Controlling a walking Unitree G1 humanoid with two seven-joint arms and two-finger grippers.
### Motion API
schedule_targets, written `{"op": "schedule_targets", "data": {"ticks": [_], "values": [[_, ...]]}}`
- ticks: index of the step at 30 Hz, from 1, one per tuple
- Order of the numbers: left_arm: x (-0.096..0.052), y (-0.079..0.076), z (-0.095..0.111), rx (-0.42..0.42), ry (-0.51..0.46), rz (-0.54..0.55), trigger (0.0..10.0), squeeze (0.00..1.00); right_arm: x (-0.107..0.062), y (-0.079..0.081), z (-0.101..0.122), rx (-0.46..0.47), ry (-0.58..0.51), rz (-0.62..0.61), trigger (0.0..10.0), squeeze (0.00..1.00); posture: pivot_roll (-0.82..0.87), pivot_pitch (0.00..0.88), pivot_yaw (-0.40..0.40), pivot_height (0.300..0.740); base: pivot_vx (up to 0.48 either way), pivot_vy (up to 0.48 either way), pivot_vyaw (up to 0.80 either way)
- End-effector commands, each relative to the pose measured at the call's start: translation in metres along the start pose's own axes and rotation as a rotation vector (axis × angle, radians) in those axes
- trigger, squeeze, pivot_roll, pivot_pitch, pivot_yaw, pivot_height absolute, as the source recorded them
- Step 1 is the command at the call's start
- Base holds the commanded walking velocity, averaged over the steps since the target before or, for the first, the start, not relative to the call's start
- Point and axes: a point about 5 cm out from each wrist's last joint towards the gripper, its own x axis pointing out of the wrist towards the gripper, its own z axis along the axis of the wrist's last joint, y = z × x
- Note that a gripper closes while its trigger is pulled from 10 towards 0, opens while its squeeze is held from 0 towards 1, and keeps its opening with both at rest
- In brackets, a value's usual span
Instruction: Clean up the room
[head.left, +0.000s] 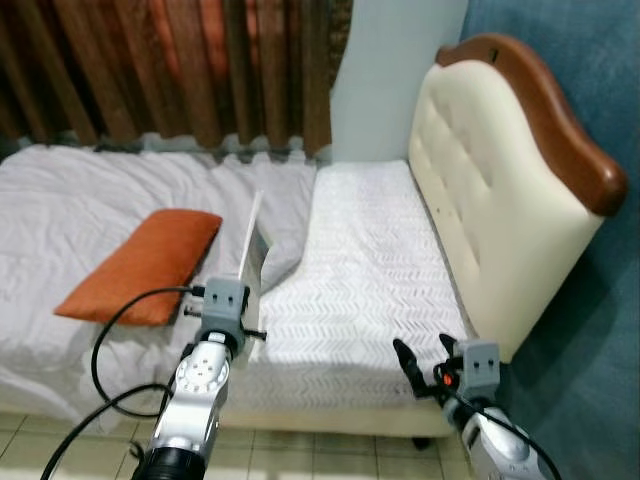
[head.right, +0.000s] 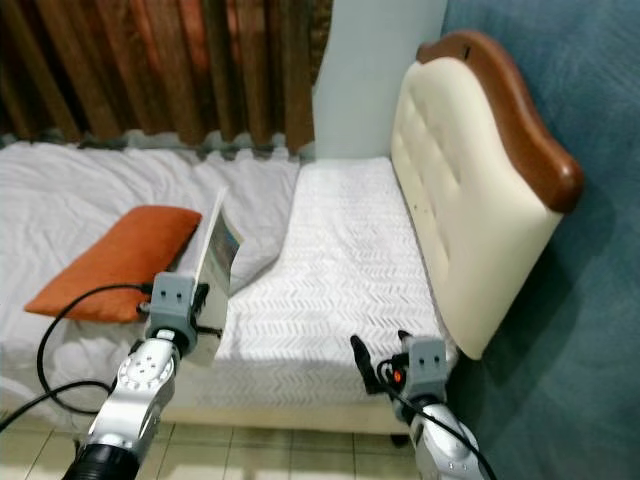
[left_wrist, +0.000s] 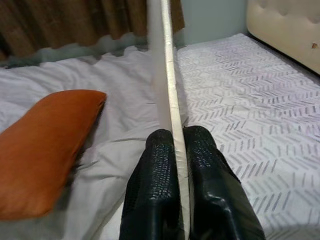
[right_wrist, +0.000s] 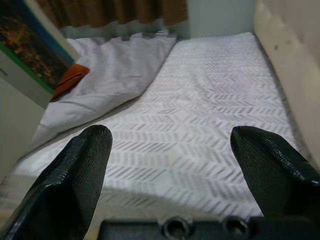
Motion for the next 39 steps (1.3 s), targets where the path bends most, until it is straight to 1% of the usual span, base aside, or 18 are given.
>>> {"op": "schedule_targets", "data": {"ticks": [1,21,27,29,30,31,32,33,34,35,36,37,38,39], "values": [[0.005,-0.013,0.012,0.004,-0.052,-0.049,10.0,0.0,-0.001,-0.007,0.004,-0.019,-0.011,-0.011,10.0,0.0,-0.02,0.011,-0.03,0.74,0.48,0.0,0.0],[0.01,-0.016,0.014,0.03,-0.057,-0.106,10.0,0.0,-0.008,-0.007,0.002,-0.015,-0.012,-0.033,10.0,0.0,-0.04,0.023,-0.014,0.74,0.48,0.0,0.0],[0.012,-0.026,0.013,0.047,-0.054,-0.163,10.0,0.0,-0.018,-0.004,-0.003,-0.009,-0.005,-0.047,10.0,0.0,-0.07,0.045,0.005,0.74,0.48,0.0,0.0],[0.016,-0.035,0.014,0.053,-0.051,-0.206,10.0,0.0,-0.024,-0.003,-0.005,-0.004,0.0,-0.056,10.0,0.0,-0.09,0.06,0.015,0.74,0.48,0.0,0.0],[0.02,-0.046,0.015,0.041,-0.044,-0.25,10.0,0.0,-0.03,-0.001,-0.006,-0.002,0.004,-0.061,10.0,0.0,-0.11,0.083,0.029,0.74,0.48,0.0,0.0],[0.02,-0.046,0.015,0.041,-0.044,-0.25,10.0,0.0,-0.03,-0.001,-0.006,-0.002,0.004,-0.061,10.0,0.0,-0.11,0.083,0.029,0.74,0.48,0.0,0.0],[0.024,-0.062,0.019,0.023,-0.04,-0.321,10.0,0.0,-0.04,0.003,-0.008,0.0,0.011,-0.067,10.0,0.0,-0.14,0.119,0.036,0.74,0.48,0.0,0.0],[0.026,-0.071,0.022,0.014,-0.039,-0.356,10.0,0.0,-0.046,0.005,-0.009,0.001,0.015,-0.07,10.0,0.0,-0.15,0.135,0.039,0.74,0.48,0.0,0.0],[0.027,-0.08,0.024,-0.016,-0.033,-0.395,10.0,0.0,-0.051,0.007,-0.01,0.002,0.02,-0.073,10.0,0.0,-0.16,0.152,0.041,0.74,0.465,0.0,0.0],[0.029,-0.094,0.028,-0.056,-0.014,-0.452,10.0,0.0,-0.057,0.009,-0.011,0.004,0.029,-0.076,10.0,0.0,-0.18,0.183,0.043,0.74,0.0,0.0,0.0],[0.029,-0.094,0.028,-0.056,-0.014,-0.452,10.0,0.0,-0.057,0.009,-0.011,0.004,0.029,-0.076,10.0,0.0,-0.18,0.183,0.043,0.74,0.0,0.0,0.0],[0.031,-0.11,0.034,-0.124,0.007,-0.514,10.0,0.0,-0.065,0.011,-0.013,0.004,0.047,-0.079,10.0,0.0,-0.21,0.224,0.048,0.74,0.0,0.0,0.0],[0.033,-0.126,0.045,-0.201,0.013,-0.57,10.0,0.0,-0.075,0.014,-0.015,0.001,0.066,-0.081,10.0,0.0,-0.24,0.268,0.037,0.74,0.0,0.0,0.0],[0.033,-0.126,0.045,-0.201,0.013,-0.57,10.0,0.0,-0.075,0.014,-0.015,0.001,0.066,-0.081,10.0,0.0,-0.24,0.268,0.037,0.74,0.0,0.0,0.0]]}}
